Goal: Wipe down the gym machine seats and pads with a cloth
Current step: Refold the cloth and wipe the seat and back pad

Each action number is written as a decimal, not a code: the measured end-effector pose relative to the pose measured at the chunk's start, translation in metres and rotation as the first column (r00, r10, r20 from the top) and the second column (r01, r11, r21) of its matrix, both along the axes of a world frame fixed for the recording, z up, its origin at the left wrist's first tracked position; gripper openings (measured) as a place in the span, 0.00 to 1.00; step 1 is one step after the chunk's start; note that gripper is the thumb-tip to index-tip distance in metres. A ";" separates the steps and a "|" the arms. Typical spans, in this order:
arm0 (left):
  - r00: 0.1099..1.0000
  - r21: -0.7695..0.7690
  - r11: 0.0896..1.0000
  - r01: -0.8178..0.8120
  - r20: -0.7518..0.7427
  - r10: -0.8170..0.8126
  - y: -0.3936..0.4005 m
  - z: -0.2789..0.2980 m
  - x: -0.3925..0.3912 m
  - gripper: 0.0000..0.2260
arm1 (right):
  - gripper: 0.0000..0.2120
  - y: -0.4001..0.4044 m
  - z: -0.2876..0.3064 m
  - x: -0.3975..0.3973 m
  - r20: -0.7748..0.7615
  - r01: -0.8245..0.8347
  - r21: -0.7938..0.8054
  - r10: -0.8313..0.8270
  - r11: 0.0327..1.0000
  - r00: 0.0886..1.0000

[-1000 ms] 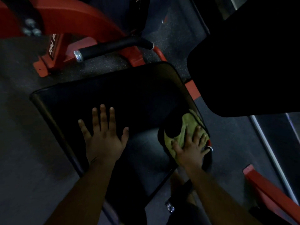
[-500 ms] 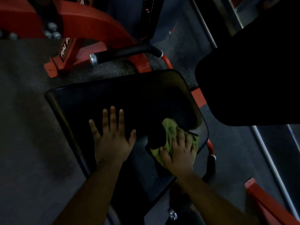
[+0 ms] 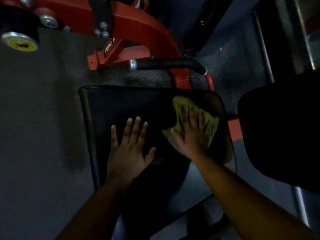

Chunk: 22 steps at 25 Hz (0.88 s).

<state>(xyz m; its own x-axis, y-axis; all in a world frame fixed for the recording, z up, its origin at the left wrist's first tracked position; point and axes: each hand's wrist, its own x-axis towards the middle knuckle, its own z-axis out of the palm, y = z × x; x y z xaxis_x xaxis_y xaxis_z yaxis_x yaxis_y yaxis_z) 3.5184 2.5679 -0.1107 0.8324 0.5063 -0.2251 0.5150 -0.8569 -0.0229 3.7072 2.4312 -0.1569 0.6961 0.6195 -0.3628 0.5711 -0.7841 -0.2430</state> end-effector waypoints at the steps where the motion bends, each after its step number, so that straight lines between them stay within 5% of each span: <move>1: 1.000 0.005 1.000 0.002 0.011 -0.002 0.000 0.001 0.000 0.36 | 0.41 -0.025 0.001 -0.008 0.022 -0.097 -0.011 0.097 0.995 0.995; 3: 0.998 0.000 1.000 -0.003 0.062 0.003 0.000 0.000 0.000 0.37 | 0.42 -0.049 -0.004 0.011 0.023 -0.093 -0.054 0.094 0.994 0.995; 7: 0.997 -0.022 0.999 -0.047 0.057 0.048 0.002 0.000 0.000 0.40 | 0.43 0.021 -0.001 0.042 0.007 0.203 -0.055 -0.203 0.978 0.979; 10: 0.991 -0.025 0.992 -0.120 0.054 0.121 0.001 0.004 0.000 0.42 | 0.40 0.077 0.006 0.017 0.006 -0.022 0.062 0.022 0.998 1.000; 13: 0.965 -0.072 0.975 -0.211 0.143 0.220 -0.004 0.010 -0.010 0.38 | 0.41 0.048 -0.008 0.030 0.092 -0.298 0.084 0.290 0.951 0.953; 17: 0.866 -0.131 0.902 -0.412 0.250 0.433 -0.024 0.019 -0.050 0.33 | 0.53 -0.013 -0.011 0.038 0.048 -0.070 0.018 0.069 0.997 0.996; 19: 0.823 -0.165 0.854 -0.494 0.226 0.520 -0.045 0.020 -0.080 0.34 | 0.50 0.008 0.006 -0.010 0.024 -0.039 -0.037 0.040 0.999 0.999; 22: 0.779 -0.208 0.788 -0.579 0.144 0.610 -0.079 0.014 -0.116 0.37 | 0.40 0.078 0.032 -0.076 0.105 -0.512 0.101 0.503 0.853 0.858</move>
